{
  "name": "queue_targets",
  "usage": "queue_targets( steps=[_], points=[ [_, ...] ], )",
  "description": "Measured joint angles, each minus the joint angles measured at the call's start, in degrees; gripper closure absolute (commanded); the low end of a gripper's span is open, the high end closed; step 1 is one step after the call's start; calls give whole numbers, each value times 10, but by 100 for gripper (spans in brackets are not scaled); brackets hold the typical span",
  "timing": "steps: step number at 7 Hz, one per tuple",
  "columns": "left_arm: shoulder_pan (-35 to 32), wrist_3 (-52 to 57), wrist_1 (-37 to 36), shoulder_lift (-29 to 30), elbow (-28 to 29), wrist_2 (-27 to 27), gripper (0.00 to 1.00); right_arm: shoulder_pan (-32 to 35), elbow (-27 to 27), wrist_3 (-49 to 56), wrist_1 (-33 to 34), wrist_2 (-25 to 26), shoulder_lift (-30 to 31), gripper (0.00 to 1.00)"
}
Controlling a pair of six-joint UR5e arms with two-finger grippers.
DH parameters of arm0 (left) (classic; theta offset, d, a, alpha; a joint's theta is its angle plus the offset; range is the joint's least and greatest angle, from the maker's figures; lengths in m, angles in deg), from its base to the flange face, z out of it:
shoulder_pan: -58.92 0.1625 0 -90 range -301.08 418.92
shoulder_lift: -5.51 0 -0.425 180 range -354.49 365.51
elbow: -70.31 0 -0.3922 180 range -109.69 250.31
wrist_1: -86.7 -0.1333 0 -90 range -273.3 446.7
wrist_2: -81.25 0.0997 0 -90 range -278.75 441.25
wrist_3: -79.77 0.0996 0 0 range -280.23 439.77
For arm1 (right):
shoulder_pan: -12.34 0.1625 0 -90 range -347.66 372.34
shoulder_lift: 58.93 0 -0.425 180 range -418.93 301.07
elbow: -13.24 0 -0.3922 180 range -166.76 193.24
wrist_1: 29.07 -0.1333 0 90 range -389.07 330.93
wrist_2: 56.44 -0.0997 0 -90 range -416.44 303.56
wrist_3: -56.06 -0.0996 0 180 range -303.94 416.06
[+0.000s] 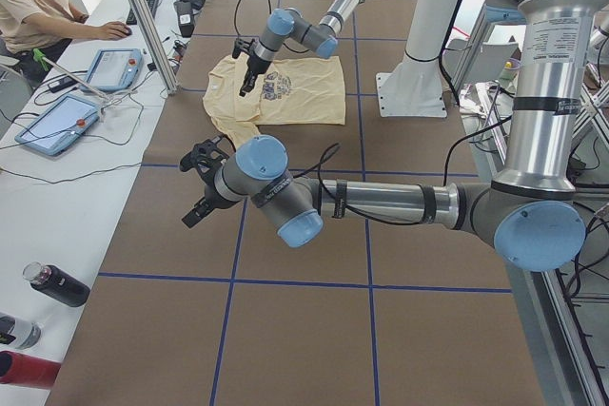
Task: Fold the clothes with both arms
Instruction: 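Carry the sleeve across the shirt front with the right gripper and release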
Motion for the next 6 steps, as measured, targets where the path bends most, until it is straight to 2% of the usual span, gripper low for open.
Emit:
queue_targets(
  steps=[2, 3, 4, 6],
  points=[
    [9, -3, 1, 0, 2, 0, 0, 16, 10, -4, 29, -20, -10, 0],
    [27, -20, 9, 0, 6, 1, 0, 40, 42, 0, 88, -63, -3, 0],
    [52, -69, 36, 0, 15, 4, 0, 67, 105, 15, 153, -114, 25, 0],
    [121, -207, 135, -3, 46, 52, 0, 113, 268, 74, 212, -173, 154, 0]
  ],
)
